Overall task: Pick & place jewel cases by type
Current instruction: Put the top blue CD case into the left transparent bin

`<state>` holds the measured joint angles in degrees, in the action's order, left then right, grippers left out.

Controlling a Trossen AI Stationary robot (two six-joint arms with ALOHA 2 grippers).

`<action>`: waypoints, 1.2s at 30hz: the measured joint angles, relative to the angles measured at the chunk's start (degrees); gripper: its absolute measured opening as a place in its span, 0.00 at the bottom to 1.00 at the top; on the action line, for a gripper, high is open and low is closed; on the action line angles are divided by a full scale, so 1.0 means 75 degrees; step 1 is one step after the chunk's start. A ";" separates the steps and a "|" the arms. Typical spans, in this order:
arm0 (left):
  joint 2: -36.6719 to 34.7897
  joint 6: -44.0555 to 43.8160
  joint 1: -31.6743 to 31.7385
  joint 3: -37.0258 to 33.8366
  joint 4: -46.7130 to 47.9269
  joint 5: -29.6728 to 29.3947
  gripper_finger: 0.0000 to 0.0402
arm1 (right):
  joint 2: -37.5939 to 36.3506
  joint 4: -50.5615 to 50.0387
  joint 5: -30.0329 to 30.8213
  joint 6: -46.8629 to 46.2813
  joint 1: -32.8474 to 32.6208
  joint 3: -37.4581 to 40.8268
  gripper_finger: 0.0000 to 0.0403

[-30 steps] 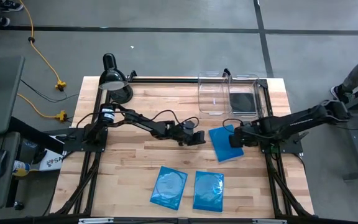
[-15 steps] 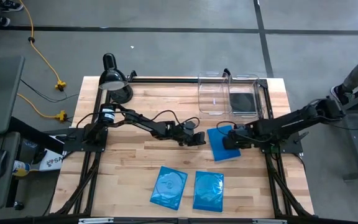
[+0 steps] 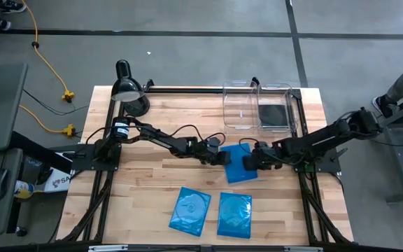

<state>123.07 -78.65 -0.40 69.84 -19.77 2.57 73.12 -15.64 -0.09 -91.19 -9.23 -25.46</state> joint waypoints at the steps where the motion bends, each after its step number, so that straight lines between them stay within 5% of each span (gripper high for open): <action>1: 0.0000 0.0034 0.0000 0.0000 0.0005 0.0000 0.29 | 0.0003 0.0108 0.0077 0.0034 0.0000 0.0012 0.49; 14: -0.0207 0.0569 0.0108 -0.0034 0.0288 0.0122 0.29 | -0.0009 0.0077 0.0320 0.0162 0.0009 -0.0011 0.49; 24: -0.1016 0.0781 0.0306 -0.0041 0.2707 -0.0290 0.29 | -0.0012 0.0023 0.0458 0.0162 0.0009 -0.0011 0.49; 36: -0.1497 0.1226 0.0254 -0.0050 0.2530 -0.0353 0.29 | -0.0009 0.0008 0.0559 0.0189 0.0009 0.0004 0.49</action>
<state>111.84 -69.45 1.50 69.47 -0.79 -0.08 73.06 -15.58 4.10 -89.77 -9.17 -25.43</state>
